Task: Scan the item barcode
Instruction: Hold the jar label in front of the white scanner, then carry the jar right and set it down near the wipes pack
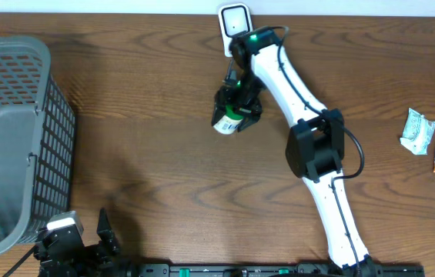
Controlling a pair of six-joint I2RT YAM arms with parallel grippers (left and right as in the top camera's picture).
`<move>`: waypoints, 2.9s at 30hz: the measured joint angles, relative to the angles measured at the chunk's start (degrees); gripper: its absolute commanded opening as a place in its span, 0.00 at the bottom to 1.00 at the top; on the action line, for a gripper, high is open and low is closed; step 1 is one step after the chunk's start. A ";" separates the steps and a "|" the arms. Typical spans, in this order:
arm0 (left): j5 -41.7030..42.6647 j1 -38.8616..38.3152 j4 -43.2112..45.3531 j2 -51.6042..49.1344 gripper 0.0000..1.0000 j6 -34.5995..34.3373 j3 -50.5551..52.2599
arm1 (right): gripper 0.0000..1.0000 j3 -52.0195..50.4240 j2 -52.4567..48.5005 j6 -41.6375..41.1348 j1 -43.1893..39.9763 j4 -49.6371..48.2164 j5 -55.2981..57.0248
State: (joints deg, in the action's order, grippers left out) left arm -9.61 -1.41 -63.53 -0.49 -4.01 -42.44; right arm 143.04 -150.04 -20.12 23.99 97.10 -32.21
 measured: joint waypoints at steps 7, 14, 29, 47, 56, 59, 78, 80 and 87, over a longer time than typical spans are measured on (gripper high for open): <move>0.00 0.00 0.00 0.00 0.84 -0.02 0.00 | 0.50 -0.59 3.02 0.24 -3.56 -0.07 4.15; 0.02 0.00 -0.02 0.00 0.84 -0.02 0.00 | 0.54 -0.72 17.38 0.22 -5.09 -1.25 11.80; 0.00 0.00 -0.11 0.00 0.84 -0.02 0.00 | 0.48 -0.39 34.51 0.24 -5.22 -26.03 30.32; 0.00 0.00 -0.09 0.00 0.84 -0.02 0.00 | 0.45 -0.39 18.82 6.34 -4.79 -52.83 37.48; 0.00 0.00 -0.13 0.00 0.84 -0.02 0.00 | 0.46 -0.39 10.69 10.80 -3.45 -64.54 40.50; 0.00 0.00 -0.11 0.00 0.84 -0.02 0.00 | 0.46 -0.39 7.34 11.87 -2.38 -68.30 41.09; 0.02 0.00 -0.13 0.00 0.84 -0.02 0.00 | 0.49 -0.61 -3.98 18.69 -0.17 -82.51 49.99; 0.00 0.00 -0.13 0.00 0.84 -0.02 0.00 | 0.52 -0.63 -4.22 18.97 -0.11 -82.42 50.25; 0.00 0.00 -0.13 0.00 0.84 -0.02 0.00 | 0.45 -0.63 -4.22 20.81 0.20 -76.15 54.38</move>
State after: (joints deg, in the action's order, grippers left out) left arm -9.61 -1.41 -63.66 -0.49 -4.03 -42.44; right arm 142.41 -154.26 0.69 24.18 20.95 22.17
